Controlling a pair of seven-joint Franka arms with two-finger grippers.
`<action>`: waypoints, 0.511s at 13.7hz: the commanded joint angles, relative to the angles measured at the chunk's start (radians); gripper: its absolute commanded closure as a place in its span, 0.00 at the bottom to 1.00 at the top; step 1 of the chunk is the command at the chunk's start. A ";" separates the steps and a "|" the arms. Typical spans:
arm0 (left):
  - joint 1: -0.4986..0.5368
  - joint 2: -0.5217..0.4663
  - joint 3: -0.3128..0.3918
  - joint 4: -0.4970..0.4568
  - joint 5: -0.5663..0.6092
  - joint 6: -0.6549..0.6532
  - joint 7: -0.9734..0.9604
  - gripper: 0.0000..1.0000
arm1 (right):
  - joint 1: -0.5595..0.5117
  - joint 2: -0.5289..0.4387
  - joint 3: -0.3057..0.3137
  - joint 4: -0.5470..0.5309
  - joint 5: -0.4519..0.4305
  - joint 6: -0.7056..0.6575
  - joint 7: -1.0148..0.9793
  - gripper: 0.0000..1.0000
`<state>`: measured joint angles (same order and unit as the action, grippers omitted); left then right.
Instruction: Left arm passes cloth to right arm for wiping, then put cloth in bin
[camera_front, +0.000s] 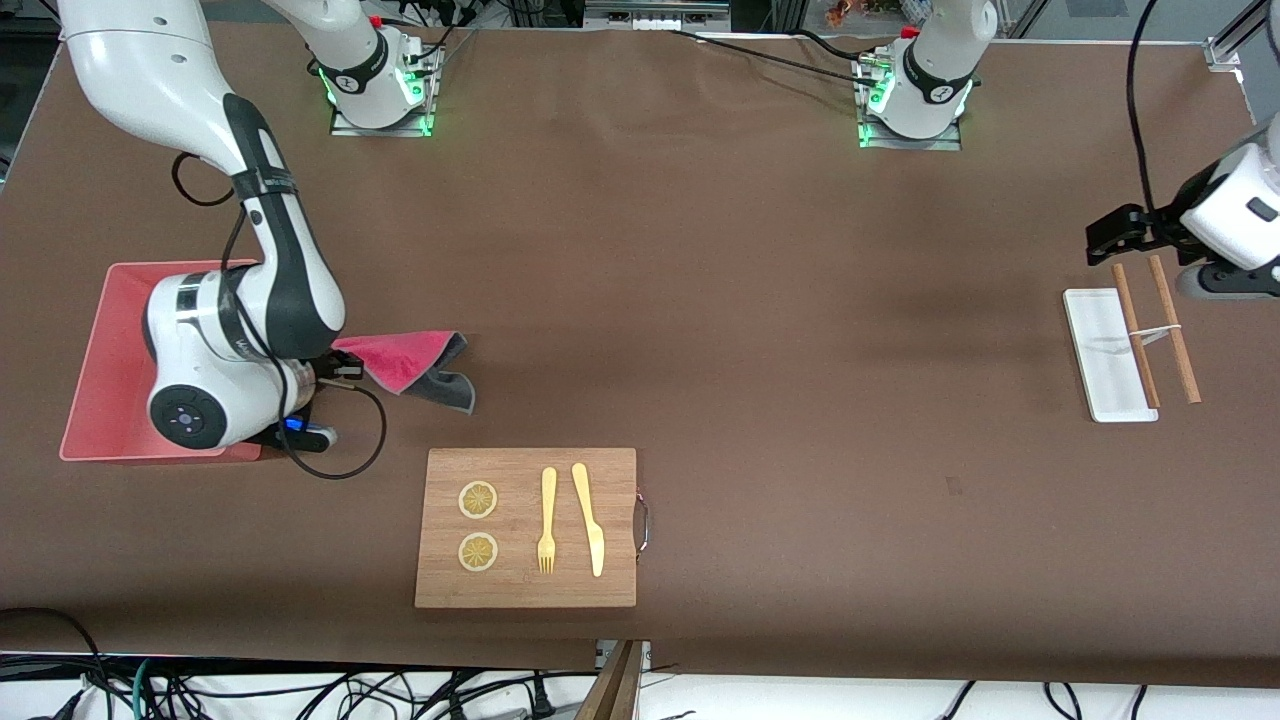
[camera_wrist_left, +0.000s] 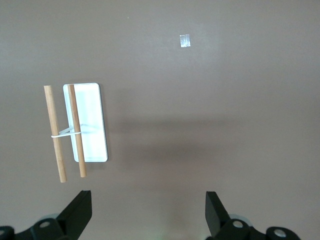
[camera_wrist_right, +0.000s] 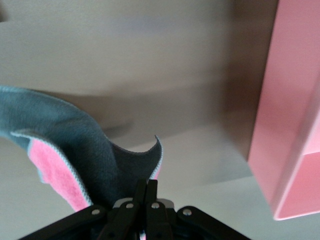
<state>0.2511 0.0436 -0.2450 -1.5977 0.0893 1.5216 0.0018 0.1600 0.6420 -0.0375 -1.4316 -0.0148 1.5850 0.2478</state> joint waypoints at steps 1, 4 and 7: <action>0.011 0.010 -0.005 0.041 -0.023 -0.009 0.024 0.00 | 0.042 -0.013 0.004 -0.003 -0.034 -0.007 0.005 1.00; 0.008 0.021 -0.005 0.051 -0.023 -0.008 0.027 0.00 | 0.125 0.001 0.007 -0.007 -0.013 0.039 0.189 1.00; -0.004 0.038 -0.013 0.053 -0.023 -0.008 0.026 0.00 | 0.219 0.033 0.007 -0.007 0.048 0.111 0.381 1.00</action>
<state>0.2519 0.0576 -0.2552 -1.5748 0.0831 1.5216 0.0078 0.3331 0.6607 -0.0244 -1.4360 0.0025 1.6571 0.5293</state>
